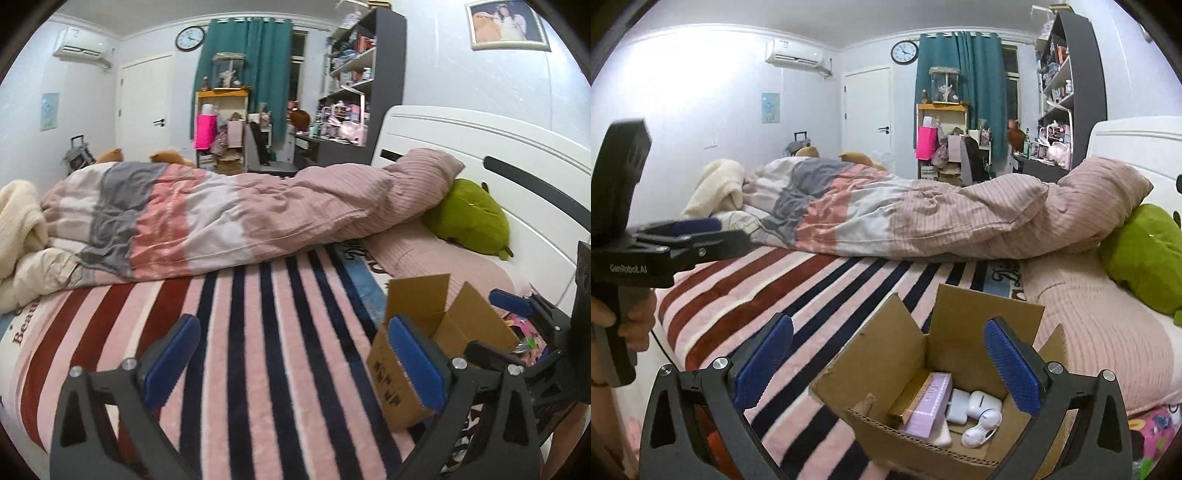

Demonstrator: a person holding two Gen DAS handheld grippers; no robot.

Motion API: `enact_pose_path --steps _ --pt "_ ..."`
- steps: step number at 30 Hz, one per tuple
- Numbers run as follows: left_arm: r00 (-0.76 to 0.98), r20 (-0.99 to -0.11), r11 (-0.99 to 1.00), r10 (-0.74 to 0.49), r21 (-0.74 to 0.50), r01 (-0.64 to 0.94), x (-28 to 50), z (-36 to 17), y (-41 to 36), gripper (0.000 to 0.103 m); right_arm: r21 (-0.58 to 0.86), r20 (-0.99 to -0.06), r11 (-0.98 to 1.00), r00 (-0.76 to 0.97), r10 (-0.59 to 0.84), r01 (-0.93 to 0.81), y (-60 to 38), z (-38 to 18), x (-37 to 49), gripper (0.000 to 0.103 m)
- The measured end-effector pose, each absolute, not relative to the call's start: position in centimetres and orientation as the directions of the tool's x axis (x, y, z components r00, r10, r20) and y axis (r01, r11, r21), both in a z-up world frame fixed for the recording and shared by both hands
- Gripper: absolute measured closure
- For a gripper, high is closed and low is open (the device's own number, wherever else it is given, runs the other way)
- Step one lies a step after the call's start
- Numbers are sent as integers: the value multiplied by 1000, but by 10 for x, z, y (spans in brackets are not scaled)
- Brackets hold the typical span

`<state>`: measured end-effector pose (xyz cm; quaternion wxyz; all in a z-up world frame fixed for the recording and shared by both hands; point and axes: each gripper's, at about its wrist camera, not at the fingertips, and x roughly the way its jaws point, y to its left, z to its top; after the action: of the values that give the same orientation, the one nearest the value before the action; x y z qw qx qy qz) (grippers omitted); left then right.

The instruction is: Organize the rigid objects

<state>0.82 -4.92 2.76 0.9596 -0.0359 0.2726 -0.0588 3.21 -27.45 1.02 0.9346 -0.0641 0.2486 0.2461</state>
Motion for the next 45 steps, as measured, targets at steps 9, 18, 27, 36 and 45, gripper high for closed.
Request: enact_pose_path --steps 9,18,27,36,45 --pt "846 -524 994 -99 -99 55 3 23 -36 2 -16 -511 869 751 417 -494 -269 8 31 0" --pt "847 -525 995 -88 -85 51 4 24 -40 2 17 -509 868 743 435 -496 -271 9 31 0" --pt "846 -528 996 -78 -77 44 3 24 -40 2 31 -518 874 740 429 -485 -270 8 30 0" --pt "846 -529 997 -64 -71 32 1 22 -37 2 33 -525 871 733 432 -490 -269 6 31 0" --pt "847 -528 998 -54 -64 24 -2 23 -35 2 38 -528 869 729 437 -493 -268 4 32 0"
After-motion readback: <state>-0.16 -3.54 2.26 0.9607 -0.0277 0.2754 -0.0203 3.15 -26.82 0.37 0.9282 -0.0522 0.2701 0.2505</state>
